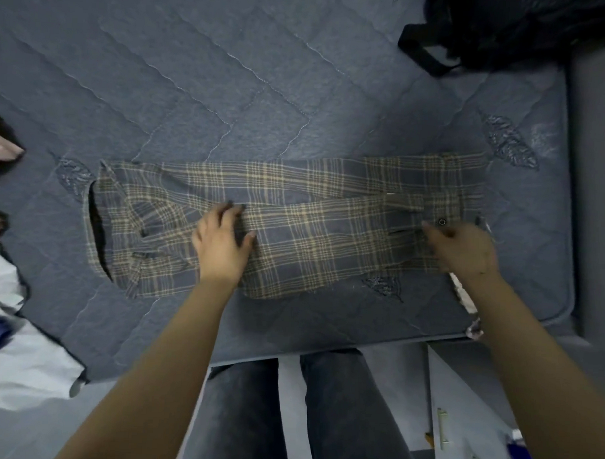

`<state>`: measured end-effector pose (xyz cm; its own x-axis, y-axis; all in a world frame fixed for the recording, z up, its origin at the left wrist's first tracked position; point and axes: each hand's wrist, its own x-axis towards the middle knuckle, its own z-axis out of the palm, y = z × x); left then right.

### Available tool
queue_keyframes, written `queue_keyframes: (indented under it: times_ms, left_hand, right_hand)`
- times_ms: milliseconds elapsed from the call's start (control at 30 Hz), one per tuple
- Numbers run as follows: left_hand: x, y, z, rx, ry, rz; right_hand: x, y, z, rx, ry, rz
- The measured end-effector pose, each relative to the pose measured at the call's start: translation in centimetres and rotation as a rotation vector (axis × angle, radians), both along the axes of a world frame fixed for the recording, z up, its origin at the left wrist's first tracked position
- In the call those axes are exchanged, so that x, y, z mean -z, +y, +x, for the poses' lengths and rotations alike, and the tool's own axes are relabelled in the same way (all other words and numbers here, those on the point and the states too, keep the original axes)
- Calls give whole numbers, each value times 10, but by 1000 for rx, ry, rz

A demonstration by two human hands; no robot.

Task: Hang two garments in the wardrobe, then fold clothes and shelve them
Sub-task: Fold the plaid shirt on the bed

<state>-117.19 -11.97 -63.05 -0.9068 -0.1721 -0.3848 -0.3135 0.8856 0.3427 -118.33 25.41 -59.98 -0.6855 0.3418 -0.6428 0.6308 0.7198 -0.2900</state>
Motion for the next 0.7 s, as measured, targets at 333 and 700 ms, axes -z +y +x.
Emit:
queue_keyframes:
  times_ms: [333,700]
  left_hand:
    - [9,-12,-48,252,-126,23]
    - [9,37,-97,355,61,9]
  right_hand:
    - [29,14,-74,-578,108,32]
    - [22,66,-142,-581,45,34]
